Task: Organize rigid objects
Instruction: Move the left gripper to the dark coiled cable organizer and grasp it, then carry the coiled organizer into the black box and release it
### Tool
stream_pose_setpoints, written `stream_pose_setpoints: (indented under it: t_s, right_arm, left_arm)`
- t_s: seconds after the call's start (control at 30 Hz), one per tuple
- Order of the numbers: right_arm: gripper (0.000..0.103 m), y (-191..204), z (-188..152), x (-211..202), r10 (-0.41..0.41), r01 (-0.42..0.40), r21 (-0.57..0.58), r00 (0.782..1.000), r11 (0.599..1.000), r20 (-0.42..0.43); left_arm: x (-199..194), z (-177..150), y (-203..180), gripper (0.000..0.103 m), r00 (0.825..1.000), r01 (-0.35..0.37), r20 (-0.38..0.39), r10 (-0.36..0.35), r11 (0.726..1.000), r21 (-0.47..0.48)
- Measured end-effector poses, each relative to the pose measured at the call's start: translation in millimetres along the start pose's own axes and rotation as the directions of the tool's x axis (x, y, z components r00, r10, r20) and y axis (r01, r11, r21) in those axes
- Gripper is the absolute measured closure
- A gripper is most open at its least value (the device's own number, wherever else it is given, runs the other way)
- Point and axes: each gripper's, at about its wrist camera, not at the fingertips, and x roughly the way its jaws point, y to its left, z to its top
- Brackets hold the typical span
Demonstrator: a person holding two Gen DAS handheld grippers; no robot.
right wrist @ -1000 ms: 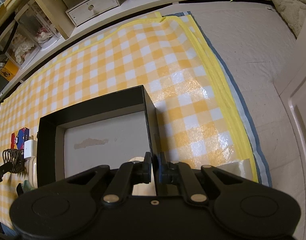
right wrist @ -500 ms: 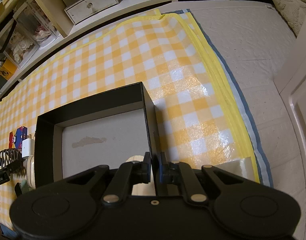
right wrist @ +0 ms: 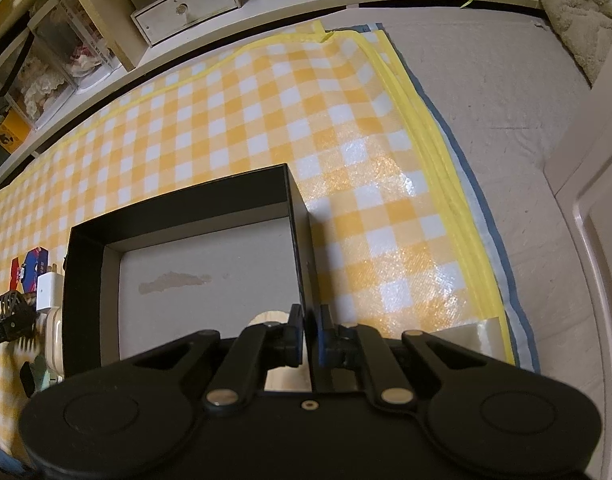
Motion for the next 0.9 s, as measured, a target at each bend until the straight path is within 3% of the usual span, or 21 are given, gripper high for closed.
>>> stream_pose_setpoints:
  t_s: [0.23,0.4,0.5,0.67,0.83,0.9]
  right_arm:
    - [0.096,-0.5,-2.0,-1.7,0.005,-0.004,-0.009,1.0,1.0,0.012]
    - [0.097,-0.2,-5.0,-3.9,0.005,-0.005,-0.021,1.0,1.0,0.021]
    - [0.096,-1.4,-6.0,-4.4,0.004,-0.004,-0.017,1.0,1.0,0.02]
    - [0.097,1.0,-7.2,-4.8,-0.002,0.003,-0.036,1.0,0.999,0.027]
    - [0.096,-2.4,-9.0,-4.6,0.011,-0.009,-0.033,0.999,0.999,0.041]
    - [0.096,-2.8,-9.9,-4.7,0.015,-0.013,-0.035,0.999,0.999,0.048]
  left_arm:
    - [-29.1,-2.4,7.1,0.013,0.997,0.022,0.069,-0.022,1.0,-0.003]
    - [-63.0,6.3,-9.4,0.013,0.984,0.122,0.133,-0.12,0.993,-0.002]
    - [-78.3,13.8,-39.4,0.013,0.965,0.217,0.145,-0.219,0.976,0.027]
    - [-76.4,24.0,-111.4,0.013,0.918,0.383,0.1,-0.385,0.923,0.036]
    - [-58.7,24.6,-188.1,0.013,0.886,0.457,0.05,-0.461,0.886,0.072]
    - [-44.2,24.4,-210.9,0.013,0.887,0.458,0.022,-0.461,0.886,0.076]
